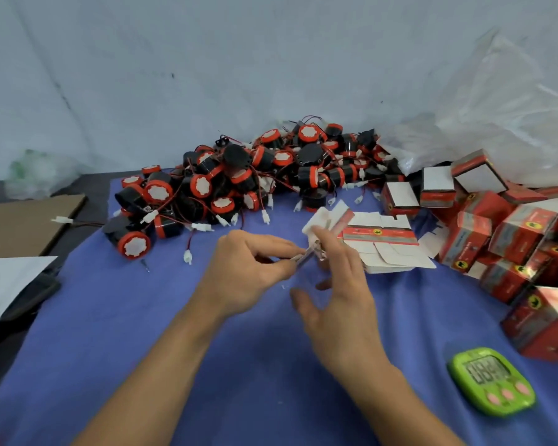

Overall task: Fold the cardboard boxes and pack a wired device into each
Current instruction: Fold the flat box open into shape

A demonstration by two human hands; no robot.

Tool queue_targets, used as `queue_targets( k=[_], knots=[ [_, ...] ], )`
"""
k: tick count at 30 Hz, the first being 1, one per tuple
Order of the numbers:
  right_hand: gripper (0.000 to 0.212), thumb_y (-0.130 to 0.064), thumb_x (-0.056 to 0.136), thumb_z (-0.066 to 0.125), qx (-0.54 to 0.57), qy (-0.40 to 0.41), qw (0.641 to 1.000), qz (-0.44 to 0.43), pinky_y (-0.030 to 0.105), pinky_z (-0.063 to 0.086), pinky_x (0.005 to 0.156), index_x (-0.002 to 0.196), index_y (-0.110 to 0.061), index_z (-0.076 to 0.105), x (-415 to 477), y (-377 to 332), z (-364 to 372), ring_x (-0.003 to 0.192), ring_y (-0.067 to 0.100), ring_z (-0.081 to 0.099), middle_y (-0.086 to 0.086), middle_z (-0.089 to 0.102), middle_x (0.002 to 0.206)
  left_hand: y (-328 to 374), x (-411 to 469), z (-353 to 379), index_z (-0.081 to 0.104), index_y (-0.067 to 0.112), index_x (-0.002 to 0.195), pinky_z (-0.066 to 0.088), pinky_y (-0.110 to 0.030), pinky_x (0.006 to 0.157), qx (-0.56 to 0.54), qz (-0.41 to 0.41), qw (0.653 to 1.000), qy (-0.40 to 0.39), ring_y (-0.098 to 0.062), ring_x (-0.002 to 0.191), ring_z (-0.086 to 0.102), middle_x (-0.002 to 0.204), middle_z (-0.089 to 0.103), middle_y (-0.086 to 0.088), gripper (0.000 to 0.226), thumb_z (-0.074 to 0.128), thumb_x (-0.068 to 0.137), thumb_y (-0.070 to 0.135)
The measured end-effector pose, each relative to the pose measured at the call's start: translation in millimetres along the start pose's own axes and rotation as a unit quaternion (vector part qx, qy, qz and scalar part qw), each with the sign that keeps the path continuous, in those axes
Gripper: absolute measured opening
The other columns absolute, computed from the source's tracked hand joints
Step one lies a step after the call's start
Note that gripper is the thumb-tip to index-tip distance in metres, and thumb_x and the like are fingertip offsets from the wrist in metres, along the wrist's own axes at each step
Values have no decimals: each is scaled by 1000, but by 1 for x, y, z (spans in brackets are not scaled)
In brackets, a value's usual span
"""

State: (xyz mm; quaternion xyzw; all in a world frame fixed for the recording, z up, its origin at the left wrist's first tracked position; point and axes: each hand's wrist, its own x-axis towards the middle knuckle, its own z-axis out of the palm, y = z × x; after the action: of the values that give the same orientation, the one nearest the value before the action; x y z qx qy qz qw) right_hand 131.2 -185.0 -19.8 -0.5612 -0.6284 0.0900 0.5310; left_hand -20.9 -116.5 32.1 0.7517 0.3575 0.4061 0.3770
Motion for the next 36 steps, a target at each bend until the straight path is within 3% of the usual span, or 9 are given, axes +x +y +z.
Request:
queue_targets(
  k=[3,6,11,16,20,23,26,31,36],
  knots=[
    [46,-19,83,77,2,71,997,-14,10,43,80,117,-43,56,3,3,-7,101,5,56,-27,52,113,3,4,-4,85,33,83,60,-53,74,33,-53,997,-37,-32,79,73,80,80,1,22,76,71,17],
    [20,-23,86,76,0,62,998,12,8,37,80,95,-34,63,5,4,-13,99,7,56,-21,54,103,2,1,0,84,33,75,51,-32,63,-1,-109,994,14,-13,70,66,77,79,2,15,75,68,25],
    [18,-26,93,71,1,69,996,55,13,38,83,77,-21,63,4,2,-12,100,8,52,-21,50,103,-2,1,10,78,44,63,54,-31,61,-46,-152,957,243,-3,58,65,68,75,13,38,73,81,11],
    [27,-20,89,59,54,90,990,97,9,36,72,66,-23,47,3,-4,-10,89,9,53,-13,50,98,-3,-9,34,73,50,87,45,-11,59,-13,-118,944,309,-1,61,58,64,64,23,26,57,75,33],
    [38,-10,94,60,27,82,989,123,8,37,70,65,-24,40,6,-1,-10,85,3,50,-11,50,98,-13,-13,48,71,42,113,45,-6,74,-24,-81,957,277,4,86,63,88,68,29,36,49,87,32],
    [38,-12,95,59,15,61,987,146,9,37,71,64,-23,42,9,4,-12,87,-2,50,-11,50,101,-21,-12,55,67,32,130,51,-22,90,-83,-104,973,187,-4,103,67,106,74,14,46,40,93,38],
    [28,-16,94,61,47,49,985,158,21,39,77,68,-16,50,9,7,-14,95,2,53,-14,51,108,-26,-11,55,74,34,116,56,-36,89,-61,-133,972,185,-9,99,67,103,75,13,45,38,89,38],
    [10,-25,95,59,97,-39,989,107,25,42,102,86,-29,59,5,-6,-7,136,0,44,-17,48,149,-24,-11,49,78,32,86,58,-41,72,-80,-158,935,307,-11,82,68,84,75,17,36,42,86,32],
    [12,-24,97,64,90,-35,985,143,15,43,90,107,-29,60,2,-3,-5,116,-11,56,-33,65,116,-15,-15,52,64,30,83,40,-31,61,3,-171,917,360,5,79,57,81,64,31,33,34,87,44]
  ],
)
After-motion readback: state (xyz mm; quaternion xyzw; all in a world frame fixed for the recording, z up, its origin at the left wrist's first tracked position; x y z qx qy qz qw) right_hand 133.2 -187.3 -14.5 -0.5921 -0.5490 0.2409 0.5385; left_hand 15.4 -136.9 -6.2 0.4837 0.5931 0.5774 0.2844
